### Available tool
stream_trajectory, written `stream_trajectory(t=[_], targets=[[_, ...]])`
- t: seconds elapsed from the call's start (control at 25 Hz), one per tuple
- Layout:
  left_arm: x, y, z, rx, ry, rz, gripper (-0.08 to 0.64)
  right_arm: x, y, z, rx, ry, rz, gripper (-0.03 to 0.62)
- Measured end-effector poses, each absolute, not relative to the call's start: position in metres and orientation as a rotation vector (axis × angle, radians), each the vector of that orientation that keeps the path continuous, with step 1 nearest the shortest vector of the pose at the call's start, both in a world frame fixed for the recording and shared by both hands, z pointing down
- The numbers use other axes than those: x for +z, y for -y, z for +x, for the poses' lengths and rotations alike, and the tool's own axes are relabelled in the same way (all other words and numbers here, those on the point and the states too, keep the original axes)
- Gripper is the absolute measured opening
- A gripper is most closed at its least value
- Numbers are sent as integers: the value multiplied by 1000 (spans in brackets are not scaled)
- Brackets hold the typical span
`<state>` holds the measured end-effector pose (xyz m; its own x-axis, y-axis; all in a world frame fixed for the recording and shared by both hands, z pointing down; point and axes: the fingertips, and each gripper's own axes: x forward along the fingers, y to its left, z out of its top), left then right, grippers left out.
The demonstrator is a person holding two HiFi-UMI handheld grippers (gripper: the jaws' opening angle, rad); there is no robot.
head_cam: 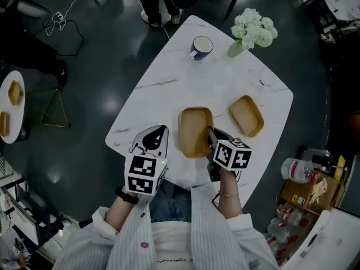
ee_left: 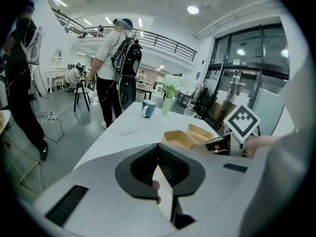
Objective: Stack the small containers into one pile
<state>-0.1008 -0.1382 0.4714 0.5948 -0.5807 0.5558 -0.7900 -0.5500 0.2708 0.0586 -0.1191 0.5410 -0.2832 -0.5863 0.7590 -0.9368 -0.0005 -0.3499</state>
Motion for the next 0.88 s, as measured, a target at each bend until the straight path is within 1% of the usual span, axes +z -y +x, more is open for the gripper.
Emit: stream_trajectory(t=[0.64, 0.72, 0.8, 0.88], targets=[[473, 139, -106, 546, 1077, 2324, 17, 544, 121, 59, 1093, 1857, 1540, 25], [473, 138, -105, 547, 1076, 2326, 17, 543, 121, 58, 1076, 1861, 1542, 39], [473, 136, -105, 547, 1081, 2327, 17, 540, 119, 59, 1064, 1870, 1546, 69], [473, 135, -105, 548, 1085, 2327, 17, 538, 118, 59, 1057, 1878, 1546, 81]])
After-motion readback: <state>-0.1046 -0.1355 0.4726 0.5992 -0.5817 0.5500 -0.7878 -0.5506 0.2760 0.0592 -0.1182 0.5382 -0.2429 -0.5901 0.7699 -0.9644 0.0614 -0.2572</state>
